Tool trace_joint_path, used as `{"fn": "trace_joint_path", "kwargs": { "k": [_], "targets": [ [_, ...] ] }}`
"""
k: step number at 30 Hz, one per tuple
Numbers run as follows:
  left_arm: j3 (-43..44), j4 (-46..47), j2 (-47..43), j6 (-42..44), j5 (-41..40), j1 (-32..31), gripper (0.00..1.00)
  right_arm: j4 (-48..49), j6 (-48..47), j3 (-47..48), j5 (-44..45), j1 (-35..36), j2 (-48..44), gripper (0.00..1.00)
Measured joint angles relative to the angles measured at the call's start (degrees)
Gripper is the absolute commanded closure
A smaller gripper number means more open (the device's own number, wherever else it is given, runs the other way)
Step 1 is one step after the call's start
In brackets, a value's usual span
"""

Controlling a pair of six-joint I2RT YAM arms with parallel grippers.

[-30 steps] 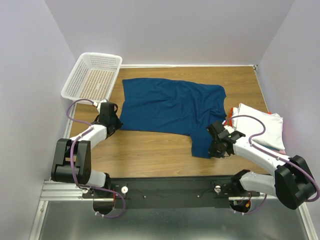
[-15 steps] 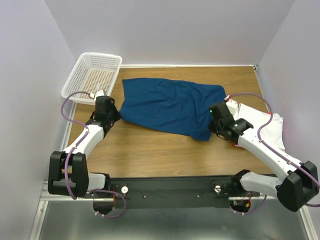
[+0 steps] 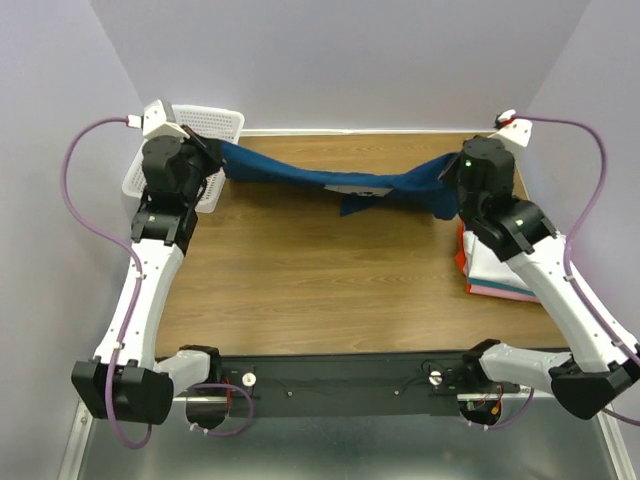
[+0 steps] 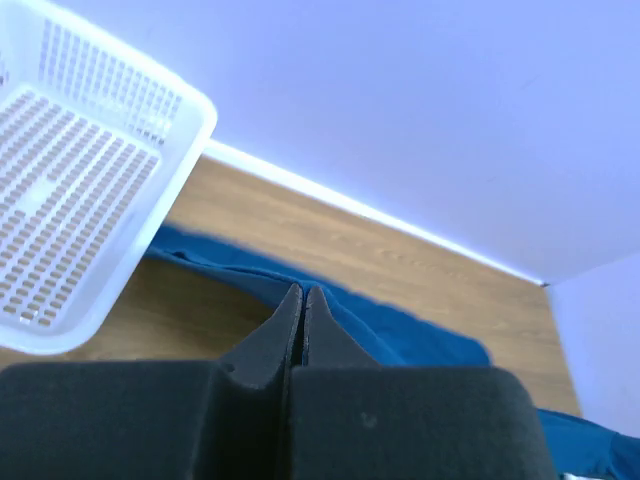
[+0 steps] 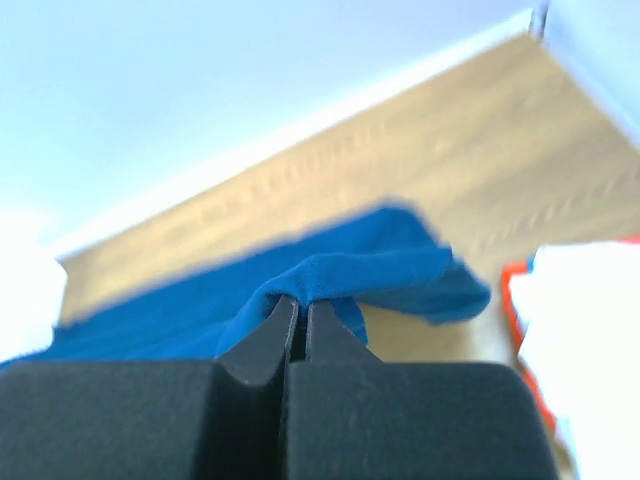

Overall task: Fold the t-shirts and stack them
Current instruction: Flatten the tshirt out

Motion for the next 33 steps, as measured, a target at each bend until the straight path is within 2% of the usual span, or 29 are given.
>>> {"fn": "trace_joint_path", "kwargs": {
  "k": [9, 15, 27, 33],
  "targets": [
    [14.3, -4.5, -3.7, 1.0, 0.5, 0.0, 1.00, 0.5, -10.2, 14.2, 1.5, 0.0, -4.5, 0.99],
    [21.9, -5.2, -9.4, 1.6, 1.6, 0.0, 1.00, 0.9, -15.0, 23.5, -1.9, 0.0, -6.9, 0.99],
    [35.1, -7.8, -18.9, 1.8, 7.6, 0.0, 1.00, 0.5, -19.2, 38.3, -18.3, 0.0, -9.2, 0.99],
    [37.6, -8.9, -21.9, 1.6, 9.9, 0.0, 1.00, 0.4, -19.4, 42.6, -24.7, 0.0, -11.8, 0.99]
  ]
}}
